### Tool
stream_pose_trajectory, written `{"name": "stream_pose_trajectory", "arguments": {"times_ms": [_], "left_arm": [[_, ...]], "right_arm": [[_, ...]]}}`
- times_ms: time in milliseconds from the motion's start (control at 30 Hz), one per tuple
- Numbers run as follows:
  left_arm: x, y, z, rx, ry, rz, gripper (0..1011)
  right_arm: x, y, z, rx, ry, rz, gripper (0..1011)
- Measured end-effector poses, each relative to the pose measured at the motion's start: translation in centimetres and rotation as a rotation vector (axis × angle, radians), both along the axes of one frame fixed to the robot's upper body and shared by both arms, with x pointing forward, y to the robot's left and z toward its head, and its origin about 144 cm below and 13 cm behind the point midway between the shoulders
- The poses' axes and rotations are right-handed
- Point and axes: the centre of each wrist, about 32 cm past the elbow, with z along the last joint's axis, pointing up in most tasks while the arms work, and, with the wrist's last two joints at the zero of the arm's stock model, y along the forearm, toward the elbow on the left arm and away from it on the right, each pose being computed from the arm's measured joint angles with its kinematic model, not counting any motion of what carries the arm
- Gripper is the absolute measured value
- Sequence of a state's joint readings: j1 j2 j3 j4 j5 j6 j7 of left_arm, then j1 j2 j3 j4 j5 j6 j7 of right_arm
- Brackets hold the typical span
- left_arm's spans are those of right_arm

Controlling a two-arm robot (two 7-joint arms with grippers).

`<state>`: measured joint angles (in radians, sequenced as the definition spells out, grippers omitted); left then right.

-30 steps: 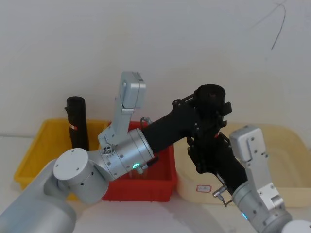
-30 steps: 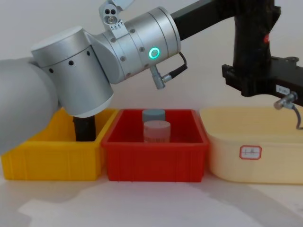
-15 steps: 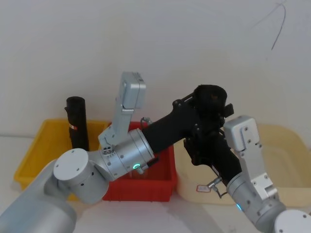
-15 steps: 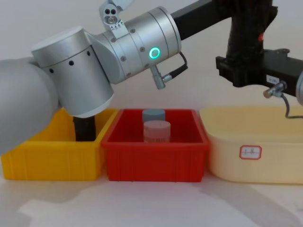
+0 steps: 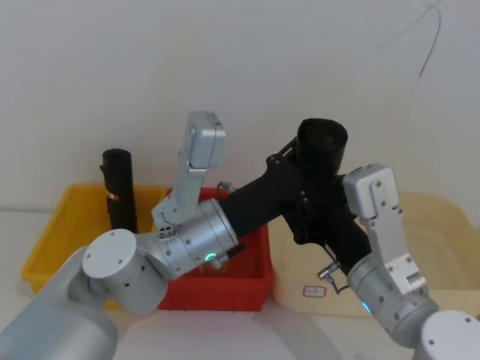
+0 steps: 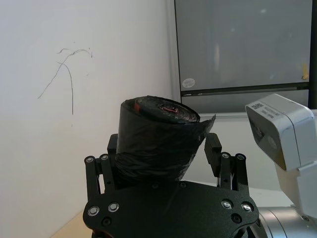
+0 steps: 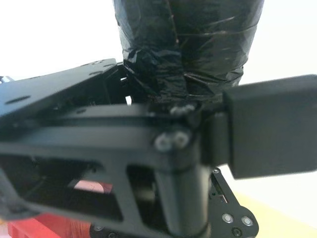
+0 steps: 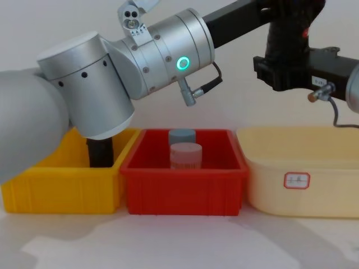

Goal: Pick up the garbage bag with the one hand and transfer it to the other hand.

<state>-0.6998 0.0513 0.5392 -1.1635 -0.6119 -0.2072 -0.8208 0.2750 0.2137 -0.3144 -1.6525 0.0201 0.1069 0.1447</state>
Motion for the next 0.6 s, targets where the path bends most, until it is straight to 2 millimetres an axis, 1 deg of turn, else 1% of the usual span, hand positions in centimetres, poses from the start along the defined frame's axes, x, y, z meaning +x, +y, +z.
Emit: {"name": "stream_pose_trajectory", "arguments": {"times_ms": [600], "left_arm": [[0.0, 0.0, 0.0, -0.002, 0.0, 0.001, 1001]], "right_arm": [[0.5, 0.5, 1.6, 0.036, 0.014, -0.022, 456]]}}
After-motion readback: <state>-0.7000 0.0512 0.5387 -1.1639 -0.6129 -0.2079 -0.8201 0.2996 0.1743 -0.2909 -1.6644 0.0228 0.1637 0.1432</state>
